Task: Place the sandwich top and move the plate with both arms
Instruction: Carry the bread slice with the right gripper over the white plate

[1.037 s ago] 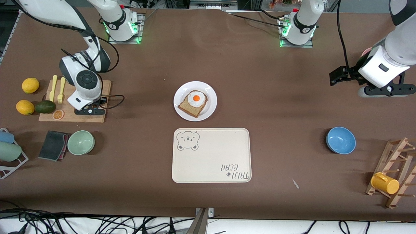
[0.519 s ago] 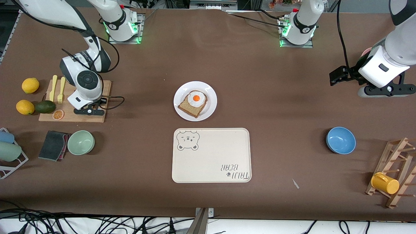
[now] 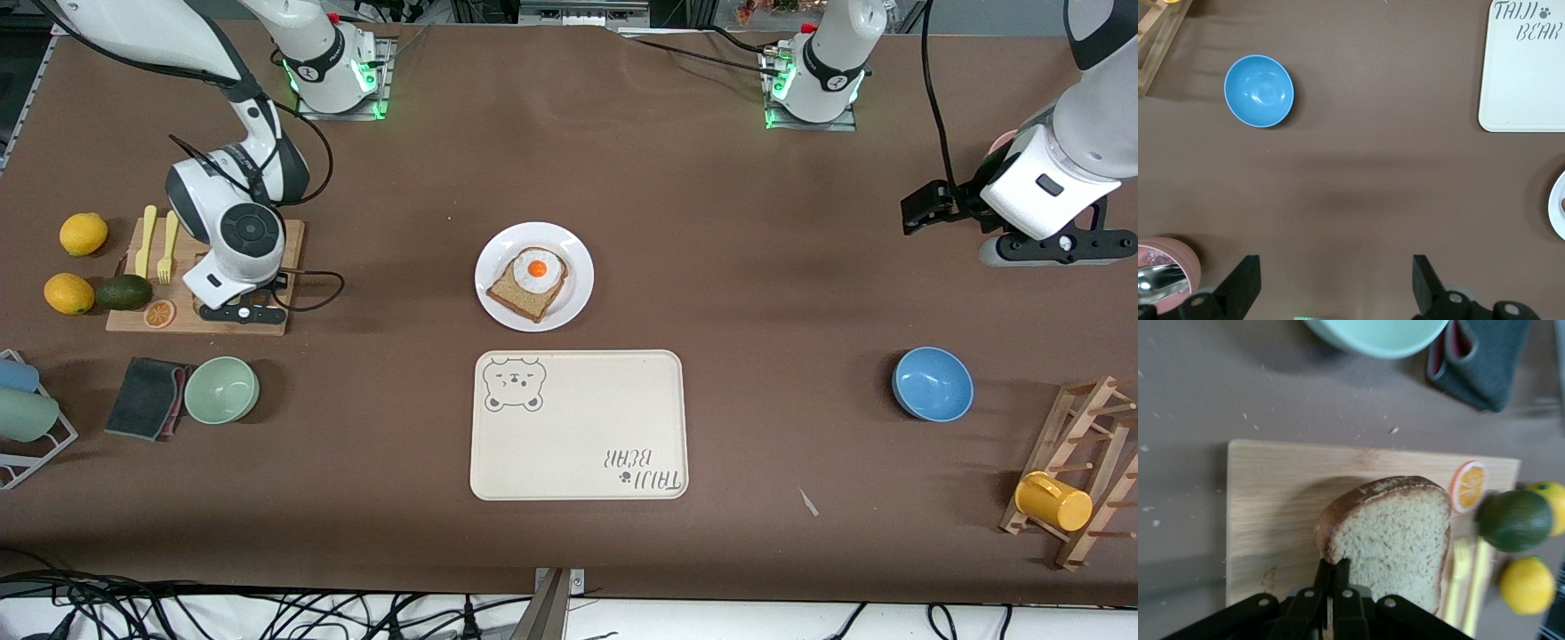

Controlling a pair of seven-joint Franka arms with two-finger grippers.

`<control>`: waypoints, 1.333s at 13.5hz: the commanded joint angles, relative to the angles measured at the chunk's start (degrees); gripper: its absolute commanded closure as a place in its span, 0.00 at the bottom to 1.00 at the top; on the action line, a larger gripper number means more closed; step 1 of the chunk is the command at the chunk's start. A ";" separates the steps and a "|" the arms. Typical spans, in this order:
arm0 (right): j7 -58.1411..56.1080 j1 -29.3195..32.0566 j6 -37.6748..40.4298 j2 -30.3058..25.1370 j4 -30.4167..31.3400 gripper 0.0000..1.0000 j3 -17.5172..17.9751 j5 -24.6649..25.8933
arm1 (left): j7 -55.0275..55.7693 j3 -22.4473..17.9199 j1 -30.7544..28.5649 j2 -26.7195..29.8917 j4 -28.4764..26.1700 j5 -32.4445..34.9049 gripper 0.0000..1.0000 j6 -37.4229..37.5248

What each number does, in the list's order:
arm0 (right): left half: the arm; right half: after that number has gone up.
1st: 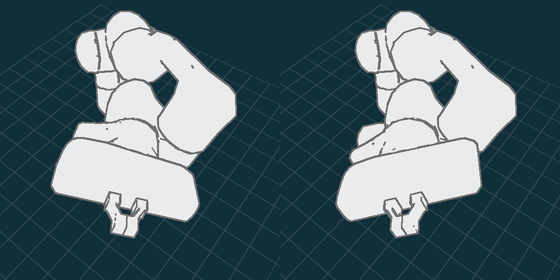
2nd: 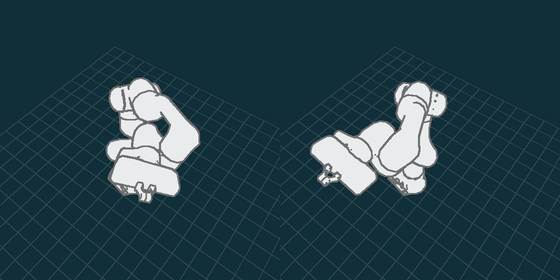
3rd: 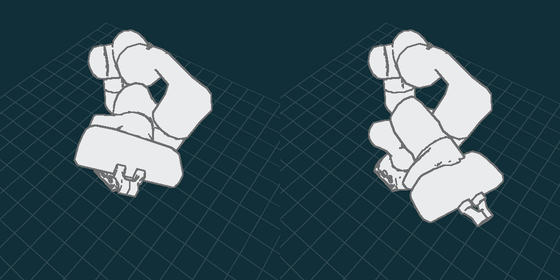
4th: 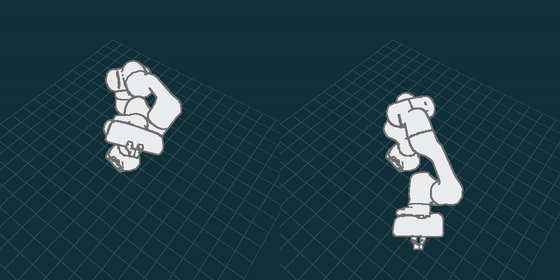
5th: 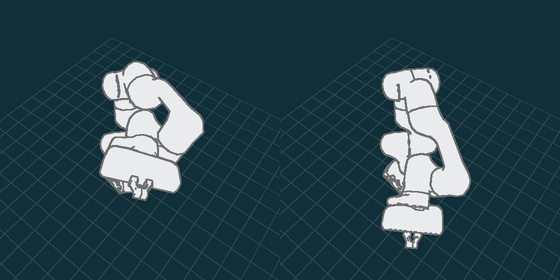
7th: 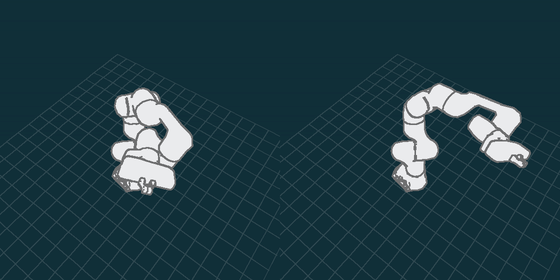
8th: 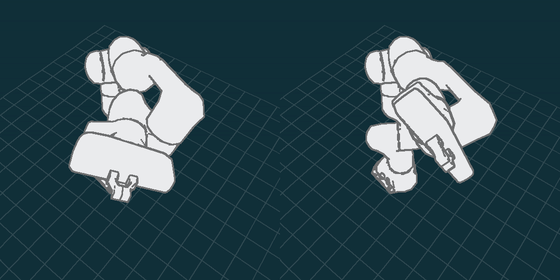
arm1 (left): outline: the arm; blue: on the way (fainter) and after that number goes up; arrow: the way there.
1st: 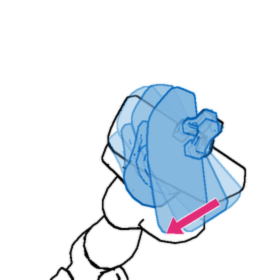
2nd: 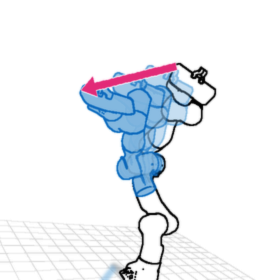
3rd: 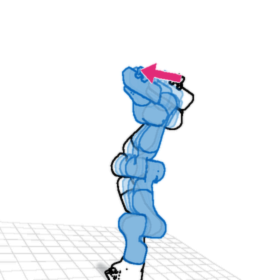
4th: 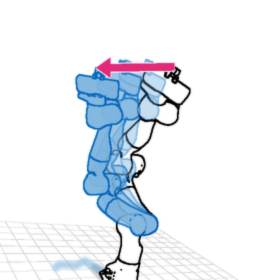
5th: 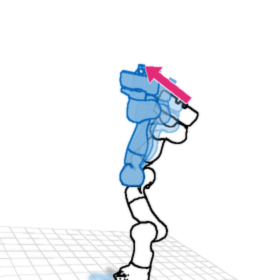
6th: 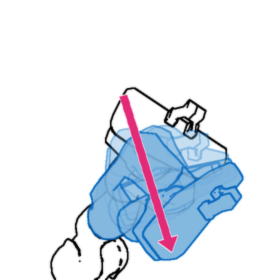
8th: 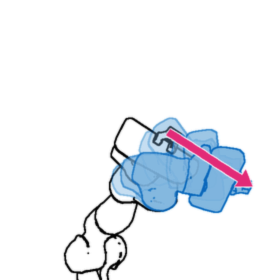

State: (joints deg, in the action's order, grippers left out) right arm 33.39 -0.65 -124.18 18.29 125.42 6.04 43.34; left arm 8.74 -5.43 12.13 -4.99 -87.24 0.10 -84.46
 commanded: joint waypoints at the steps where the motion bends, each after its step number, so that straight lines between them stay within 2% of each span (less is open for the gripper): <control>1: 0.27 -1.10 10.33 2.53 -8.32 1.00 3.88 -3.33 | -0.39 -0.11 -0.27 0.85 -0.91 -1.33 0.00 -0.53; 4: 0.27 -1.37 20.08 6.39 -18.33 1.00 9.59 -10.52 | -0.39 -0.29 -0.27 0.85 -0.91 -1.33 0.00 -0.53; 6: 0.27 -3.55 28.17 10.34 -28.25 1.00 10.22 -17.55 | -0.30 -0.11 -0.27 0.77 -0.91 -1.33 0.00 -0.53; 8: 1.23 -6.98 32.84 12.90 -35.74 1.00 10.22 -23.62 | -0.30 -0.11 -0.27 0.77 -0.91 -1.33 0.00 -0.53; 13: 12.81 -10.15 33.13 16.85 -43.84 1.00 10.22 -41.11 | -0.30 -0.11 -0.27 0.77 -0.91 -1.33 0.00 -0.53; 15: 20.10 -13.66 33.04 19.57 -48.67 1.00 10.22 -44.38 | -0.30 -0.11 -0.27 0.77 -1.00 -1.33 0.00 -0.53; 18: 31.08 -19.45 30.42 23.18 -53.96 1.00 10.22 -45.79 | -0.30 -0.11 -0.27 0.77 -1.00 -1.33 0.00 -0.53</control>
State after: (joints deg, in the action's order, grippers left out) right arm 57.81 -16.34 -93.21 37.67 77.28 16.37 -1.21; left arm 8.74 -5.43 12.09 -4.99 -87.36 0.10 -84.46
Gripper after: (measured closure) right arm 0.960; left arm 0.000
